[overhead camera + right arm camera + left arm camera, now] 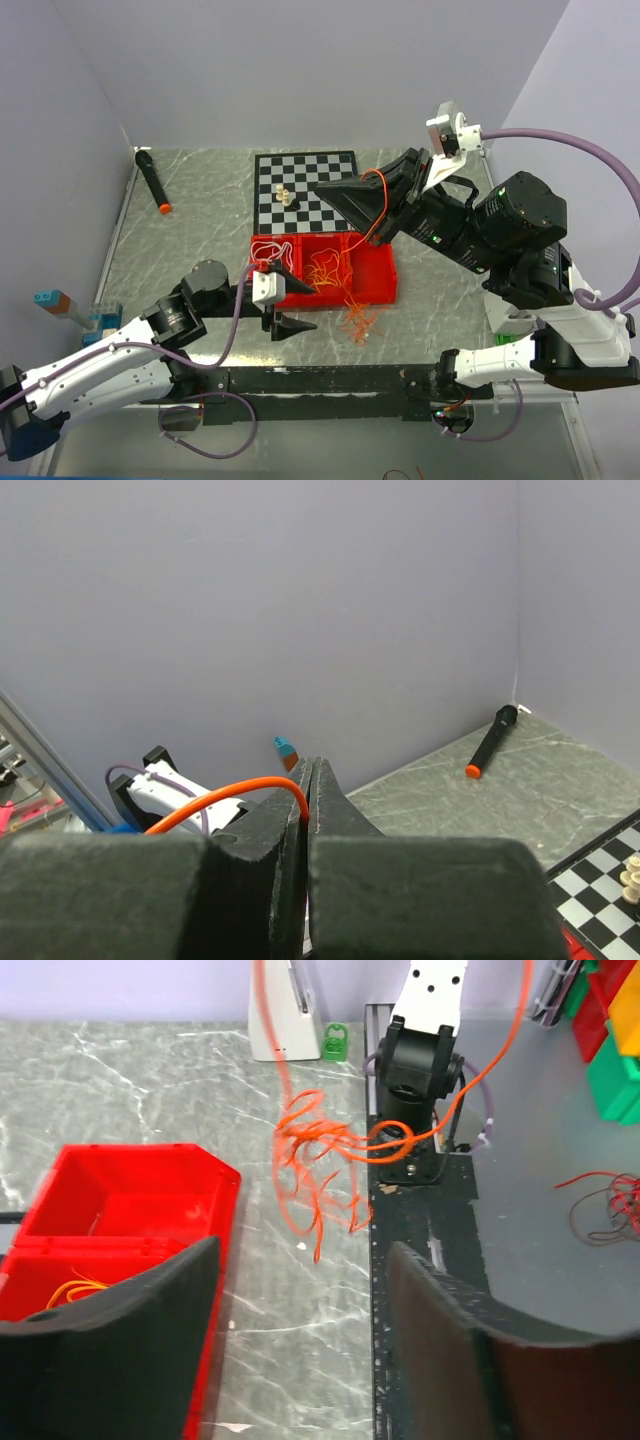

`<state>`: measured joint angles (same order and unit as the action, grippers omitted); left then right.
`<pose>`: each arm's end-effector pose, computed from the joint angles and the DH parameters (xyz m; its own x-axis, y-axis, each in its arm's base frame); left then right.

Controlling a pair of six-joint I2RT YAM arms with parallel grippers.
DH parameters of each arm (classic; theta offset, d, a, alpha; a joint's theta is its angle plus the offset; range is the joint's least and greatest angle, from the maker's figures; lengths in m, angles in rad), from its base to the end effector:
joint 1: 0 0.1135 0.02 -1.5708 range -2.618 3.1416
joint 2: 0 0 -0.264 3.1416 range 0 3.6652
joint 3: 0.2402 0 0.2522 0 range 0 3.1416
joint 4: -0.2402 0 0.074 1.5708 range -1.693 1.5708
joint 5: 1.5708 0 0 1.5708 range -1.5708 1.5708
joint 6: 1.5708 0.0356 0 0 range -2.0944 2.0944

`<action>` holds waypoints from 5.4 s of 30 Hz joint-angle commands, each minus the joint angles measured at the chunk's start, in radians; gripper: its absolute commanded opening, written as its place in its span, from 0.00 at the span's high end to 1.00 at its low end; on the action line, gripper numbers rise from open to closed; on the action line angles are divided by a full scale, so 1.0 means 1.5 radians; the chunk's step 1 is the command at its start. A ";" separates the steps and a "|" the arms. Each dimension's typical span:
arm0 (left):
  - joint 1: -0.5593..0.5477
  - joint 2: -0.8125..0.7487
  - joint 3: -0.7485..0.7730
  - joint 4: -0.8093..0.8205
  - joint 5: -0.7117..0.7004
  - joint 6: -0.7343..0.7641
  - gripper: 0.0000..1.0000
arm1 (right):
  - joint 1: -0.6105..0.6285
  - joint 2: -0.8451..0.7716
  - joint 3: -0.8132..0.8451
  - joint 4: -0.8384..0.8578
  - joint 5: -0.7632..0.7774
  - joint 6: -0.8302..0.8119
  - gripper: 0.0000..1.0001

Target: Untangle the cables

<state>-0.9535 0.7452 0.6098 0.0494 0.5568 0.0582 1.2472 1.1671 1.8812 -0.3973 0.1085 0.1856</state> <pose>0.0892 -0.1582 0.3100 0.0084 0.0735 -0.9973 0.9982 0.0579 0.0126 0.0565 0.1562 0.5961 -0.0705 0.3666 -0.9277 -0.9125 0.3521 0.2085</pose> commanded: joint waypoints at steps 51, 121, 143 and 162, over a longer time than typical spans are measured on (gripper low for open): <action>0.006 -0.063 0.084 -0.108 -0.072 0.174 0.01 | -0.393 -0.022 -0.344 0.134 0.125 0.020 1.00; 0.039 -0.066 0.099 -0.049 -0.056 0.106 0.03 | -0.363 0.227 -0.560 -0.125 0.299 0.514 1.00; 0.053 -0.067 0.113 -0.070 -0.040 0.110 0.03 | -0.389 0.254 -0.549 -0.098 0.278 0.489 0.42; 0.059 -0.061 0.115 -0.062 -0.037 0.110 0.03 | -0.381 0.050 -0.631 0.022 0.183 0.344 0.27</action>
<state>-0.8726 0.6521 0.7414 -0.0723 0.4778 0.2398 0.6704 1.2922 0.9524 -0.4789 0.4534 0.7879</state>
